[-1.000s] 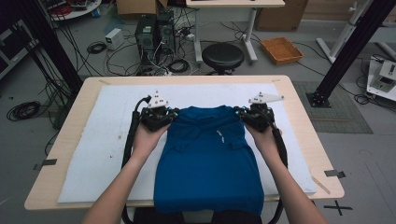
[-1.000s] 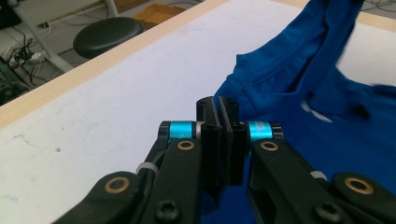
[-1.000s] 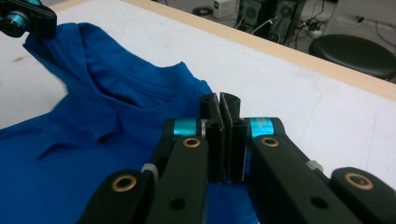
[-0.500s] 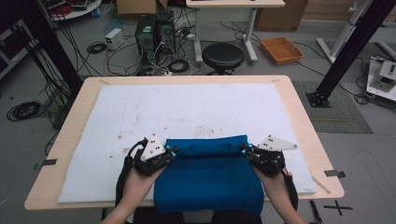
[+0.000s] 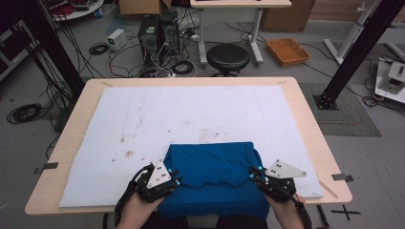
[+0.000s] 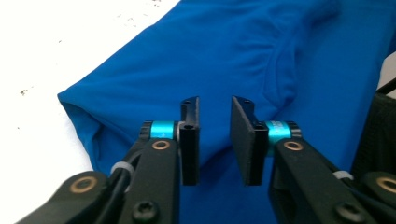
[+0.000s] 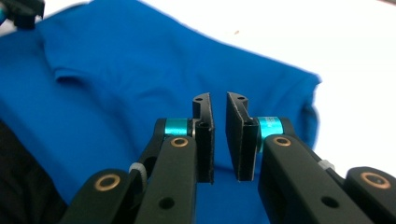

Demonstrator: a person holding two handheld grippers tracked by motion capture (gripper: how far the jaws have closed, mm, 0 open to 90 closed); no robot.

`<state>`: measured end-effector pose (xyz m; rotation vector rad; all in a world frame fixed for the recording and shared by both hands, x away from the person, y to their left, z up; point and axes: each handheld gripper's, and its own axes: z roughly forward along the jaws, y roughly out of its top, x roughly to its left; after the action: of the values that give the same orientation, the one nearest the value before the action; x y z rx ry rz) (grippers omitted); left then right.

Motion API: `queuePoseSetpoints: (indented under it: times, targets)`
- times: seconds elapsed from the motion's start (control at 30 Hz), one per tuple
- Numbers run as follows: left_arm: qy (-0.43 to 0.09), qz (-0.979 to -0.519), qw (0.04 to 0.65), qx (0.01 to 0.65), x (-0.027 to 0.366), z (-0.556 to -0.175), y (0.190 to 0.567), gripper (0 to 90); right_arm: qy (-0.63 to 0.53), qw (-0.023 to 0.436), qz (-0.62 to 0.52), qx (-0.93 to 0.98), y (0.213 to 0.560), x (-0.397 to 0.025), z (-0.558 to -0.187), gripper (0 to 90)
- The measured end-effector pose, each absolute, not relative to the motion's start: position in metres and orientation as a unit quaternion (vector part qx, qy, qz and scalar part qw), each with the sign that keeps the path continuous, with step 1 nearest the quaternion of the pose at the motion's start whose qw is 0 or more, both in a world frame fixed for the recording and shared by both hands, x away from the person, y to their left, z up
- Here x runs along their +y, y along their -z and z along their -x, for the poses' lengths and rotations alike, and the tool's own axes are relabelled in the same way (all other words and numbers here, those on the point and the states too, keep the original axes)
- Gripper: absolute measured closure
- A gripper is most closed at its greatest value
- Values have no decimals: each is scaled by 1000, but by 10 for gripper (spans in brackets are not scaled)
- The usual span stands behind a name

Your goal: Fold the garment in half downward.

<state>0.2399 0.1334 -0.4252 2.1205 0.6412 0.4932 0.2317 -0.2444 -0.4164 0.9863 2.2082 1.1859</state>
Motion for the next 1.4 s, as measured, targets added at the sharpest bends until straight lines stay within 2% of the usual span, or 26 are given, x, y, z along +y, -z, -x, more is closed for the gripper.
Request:
queuePoseSetpoints:
  times: [0.07,0.23,0.3,0.4,0.5,0.57,0.63,0.77,0.83,1.0,1.4]
  targets:
    - [-198,-836,434,272,137,-247,422,676,-439,229,-365,789,411,-251,-237,784]
    - [-198,-805,453,328,143,-288,415,622,-445,233,-415,759,401,-262,-275,642]
    - [-193,-797,448,356,144,-309,417,608,-447,215,-438,749,402,-264,-297,604]
    - [-156,-778,447,412,148,-337,428,572,-437,182,-472,744,411,-264,-329,532]
    - [-154,-780,421,437,149,-349,438,566,-418,151,-491,749,424,-259,-349,525]
    - [-145,-783,411,444,149,-352,443,565,-400,149,-497,755,430,-256,-355,539]
    - [-140,-791,399,443,148,-352,445,582,-385,144,-501,761,437,-255,-359,609]
    - [-137,-797,406,427,144,-347,445,792,-383,128,-487,774,443,-255,-358,836]
    - [-142,-800,404,420,144,-347,445,837,-386,143,-476,778,441,-253,-353,853]
    - [-157,-803,400,412,146,-356,442,854,-393,159,-469,775,436,-253,-358,858]
    - [-189,-800,403,402,151,-422,425,853,-391,186,-457,777,422,-245,-420,857]
